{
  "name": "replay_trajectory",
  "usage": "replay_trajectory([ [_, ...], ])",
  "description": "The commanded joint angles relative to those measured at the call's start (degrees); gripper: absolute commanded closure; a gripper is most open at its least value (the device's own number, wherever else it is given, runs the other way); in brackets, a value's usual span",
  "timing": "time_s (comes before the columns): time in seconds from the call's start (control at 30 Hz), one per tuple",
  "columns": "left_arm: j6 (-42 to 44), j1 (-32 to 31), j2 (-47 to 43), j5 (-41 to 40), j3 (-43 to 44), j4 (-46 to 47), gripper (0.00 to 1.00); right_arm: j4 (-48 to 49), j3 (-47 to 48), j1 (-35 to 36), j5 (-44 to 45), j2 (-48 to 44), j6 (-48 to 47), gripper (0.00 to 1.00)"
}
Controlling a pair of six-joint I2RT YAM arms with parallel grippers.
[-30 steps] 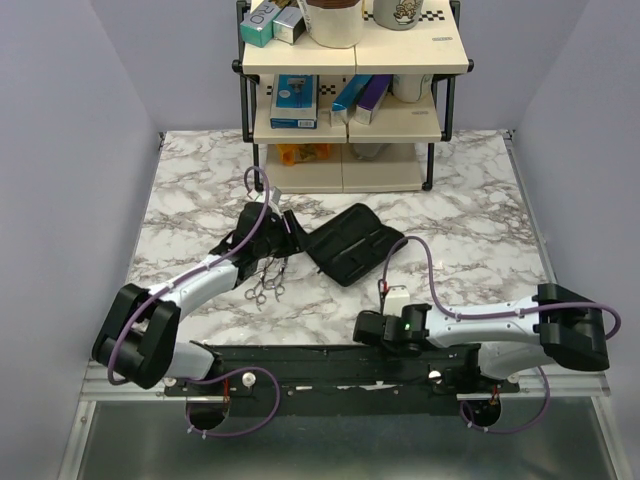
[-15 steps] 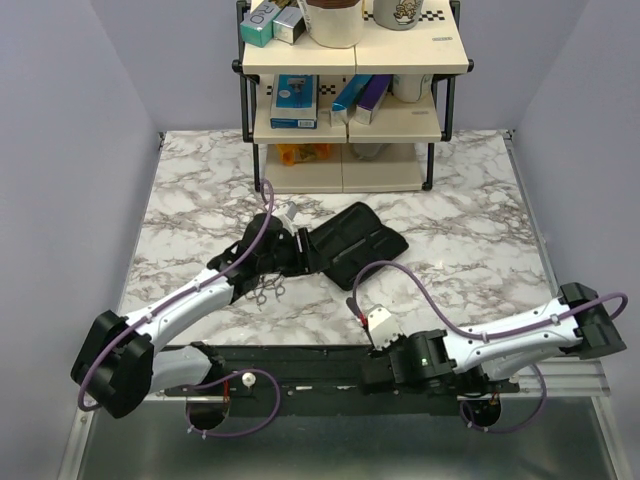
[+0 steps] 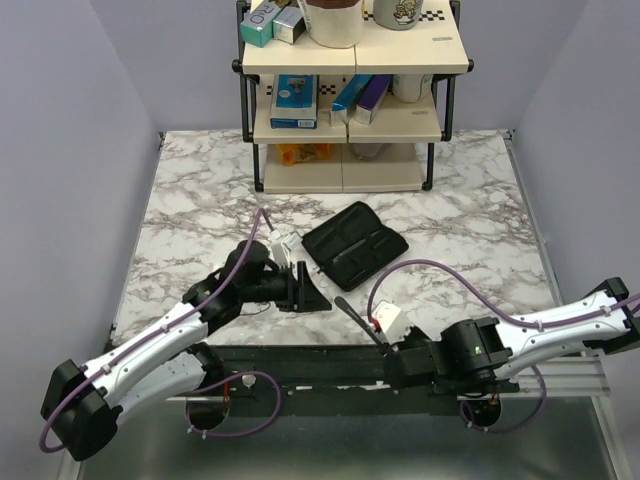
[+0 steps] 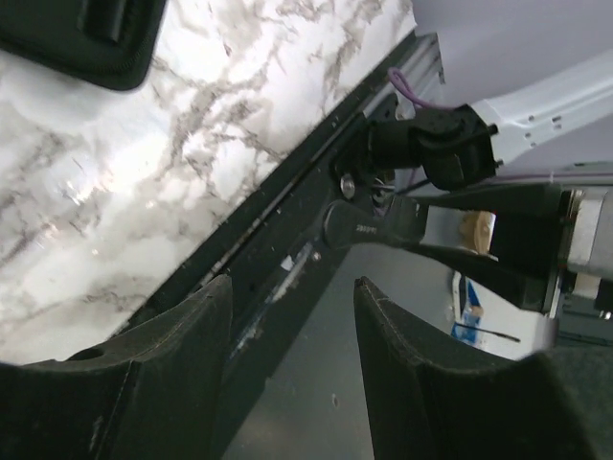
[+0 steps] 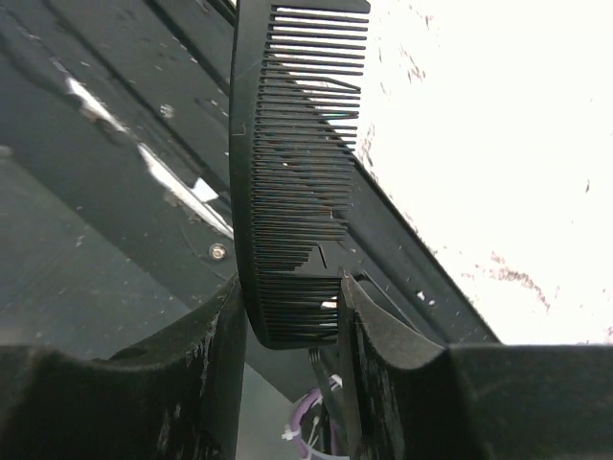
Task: Sort the hair-cutting tools
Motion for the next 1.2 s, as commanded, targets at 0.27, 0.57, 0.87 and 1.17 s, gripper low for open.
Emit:
replay_trajectory([
  [0.27, -6.8, -1.4, -12.0, 6.7, -5.6, -5.4, 0.39, 5.3, 7.3, 1.9, -0.6, 6.4, -10.9, 0.75],
  [0.57, -7.7, -1.4, -16.3, 7.5, -5.8, -7.9, 0.40, 8.8, 10.3, 1.8, -0.4, 10.0, -14.5, 0.75],
  [0.87, -8.2, -1.4, -17.8, 9.6, -7.4, -7.2, 0.80, 10.6, 12.2, 1.9, 1.3, 14.4, -16.3, 0.74],
  [1.17, -6.0, -1.4, -18.2, 8.4, -5.4, -9.7, 1.00, 10.5, 11.1, 1.6, 8.4, 14.2, -13.8, 0.48],
])
